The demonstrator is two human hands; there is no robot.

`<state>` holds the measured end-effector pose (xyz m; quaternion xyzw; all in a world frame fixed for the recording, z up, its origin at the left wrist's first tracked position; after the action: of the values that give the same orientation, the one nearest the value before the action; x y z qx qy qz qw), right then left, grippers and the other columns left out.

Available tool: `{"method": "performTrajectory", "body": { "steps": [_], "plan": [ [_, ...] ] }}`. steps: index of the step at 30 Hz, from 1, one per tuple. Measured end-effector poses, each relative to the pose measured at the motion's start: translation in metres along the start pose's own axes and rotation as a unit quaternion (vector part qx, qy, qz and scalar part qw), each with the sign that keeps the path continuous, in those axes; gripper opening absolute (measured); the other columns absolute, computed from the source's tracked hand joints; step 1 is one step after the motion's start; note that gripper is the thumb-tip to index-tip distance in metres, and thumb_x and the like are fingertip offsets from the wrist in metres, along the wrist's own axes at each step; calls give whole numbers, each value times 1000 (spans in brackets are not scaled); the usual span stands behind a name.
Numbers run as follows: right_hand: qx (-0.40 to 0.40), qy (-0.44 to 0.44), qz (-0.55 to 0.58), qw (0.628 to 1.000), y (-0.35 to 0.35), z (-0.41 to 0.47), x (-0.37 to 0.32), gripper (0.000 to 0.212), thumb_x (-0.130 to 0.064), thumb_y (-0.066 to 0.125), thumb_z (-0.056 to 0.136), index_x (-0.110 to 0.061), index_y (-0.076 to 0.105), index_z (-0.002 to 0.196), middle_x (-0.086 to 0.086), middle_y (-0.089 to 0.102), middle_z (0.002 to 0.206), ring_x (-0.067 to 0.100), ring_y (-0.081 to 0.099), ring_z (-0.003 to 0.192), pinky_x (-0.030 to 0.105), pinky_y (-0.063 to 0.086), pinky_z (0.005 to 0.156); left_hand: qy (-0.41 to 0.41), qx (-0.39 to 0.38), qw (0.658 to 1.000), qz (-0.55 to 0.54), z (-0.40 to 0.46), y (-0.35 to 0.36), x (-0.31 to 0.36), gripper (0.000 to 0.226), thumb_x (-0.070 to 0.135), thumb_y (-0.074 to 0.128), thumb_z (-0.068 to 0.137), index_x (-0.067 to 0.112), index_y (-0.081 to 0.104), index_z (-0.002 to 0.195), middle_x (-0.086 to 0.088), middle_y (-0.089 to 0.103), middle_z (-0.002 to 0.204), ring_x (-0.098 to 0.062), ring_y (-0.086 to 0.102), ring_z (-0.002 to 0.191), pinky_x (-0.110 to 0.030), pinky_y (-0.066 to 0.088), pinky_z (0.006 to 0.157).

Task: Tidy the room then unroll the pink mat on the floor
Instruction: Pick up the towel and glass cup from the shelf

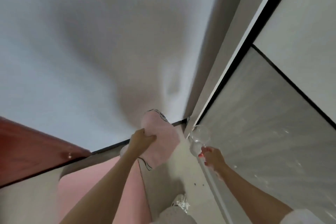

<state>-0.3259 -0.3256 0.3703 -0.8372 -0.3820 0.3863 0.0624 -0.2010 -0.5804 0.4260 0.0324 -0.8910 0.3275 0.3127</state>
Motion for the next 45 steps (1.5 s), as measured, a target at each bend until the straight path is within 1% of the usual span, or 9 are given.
{"method": "performTrajectory", "body": {
  "steps": [2,7,14,18,22,30,38,41,45],
  "plan": [
    [-22,-8,-3,1000,6,3,-4,19,-20,48,94,-8,63,96,4,63,78,19,50,72,29,40,66,-25,29,998,-42,-15,-8,-23,29,22,61,85,1,60,104,-17,65,104,-29,58,93,-33,44,78],
    [-81,-17,-45,996,29,-4,3,28,-20,44,96,-10,56,72,3,59,77,17,45,66,27,40,62,-117,103,979,-128,-65,-18,-99,46,25,61,85,-1,54,122,-21,62,117,-34,58,103,-31,42,76],
    [-141,-37,-153,977,70,-27,53,29,-20,44,96,-9,58,73,7,57,80,19,47,70,32,41,66,-216,165,932,-239,-152,25,-201,62,28,61,84,-2,41,135,-23,54,130,-39,52,117,-41,44,91],
    [-172,-29,-175,969,85,-28,74,20,-20,47,95,-7,61,91,2,59,75,16,50,72,30,45,66,-259,188,910,-264,-186,55,-233,61,28,60,86,-3,41,134,-22,52,132,-38,50,120,-41,44,95],
    [-193,-13,-184,964,103,-13,84,19,-18,47,95,-7,61,86,4,59,76,12,48,65,26,41,58,-281,207,888,-299,-191,72,-249,52,30,65,81,-4,52,119,-19,61,115,-37,55,113,-40,45,94],
    [-200,-31,-213,956,169,98,104,30,-14,47,92,-12,55,64,12,51,74,23,45,71,32,37,67,-282,221,848,-390,-92,117,-280,41,17,61,88,0,51,124,-15,57,119,-30,53,108,-33,41,85],
    [-204,-85,-202,954,288,247,163,34,-15,49,92,-14,53,59,7,48,61,21,43,61,32,37,68,-237,215,848,-423,63,182,-371,21,22,64,76,8,58,90,-9,59,85,-25,53,77,-29,42,62],
    [-228,-107,-186,950,338,303,189,31,-15,49,93,-17,54,62,6,49,68,17,43,63,32,37,69,-236,234,849,-411,117,207,-416,20,29,53,59,12,43,62,-2,37,63,-20,32,57,-26,27,53],
    [-259,-139,-173,940,398,362,215,29,-17,50,93,-18,58,66,1,53,69,15,45,69,34,40,75,-188,242,860,-408,177,227,-458,18,22,45,55,18,28,54,3,23,54,-15,17,51,-24,14,49]
  ]
}}
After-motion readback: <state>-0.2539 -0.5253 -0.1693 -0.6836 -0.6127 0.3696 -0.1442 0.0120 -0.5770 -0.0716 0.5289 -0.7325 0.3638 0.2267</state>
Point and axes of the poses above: each hand's wrist, its own z-axis towards the middle knuckle, its own y-axis out of the palm, x = y × z, the point moved 9 cm from there along z, towards the middle knuckle
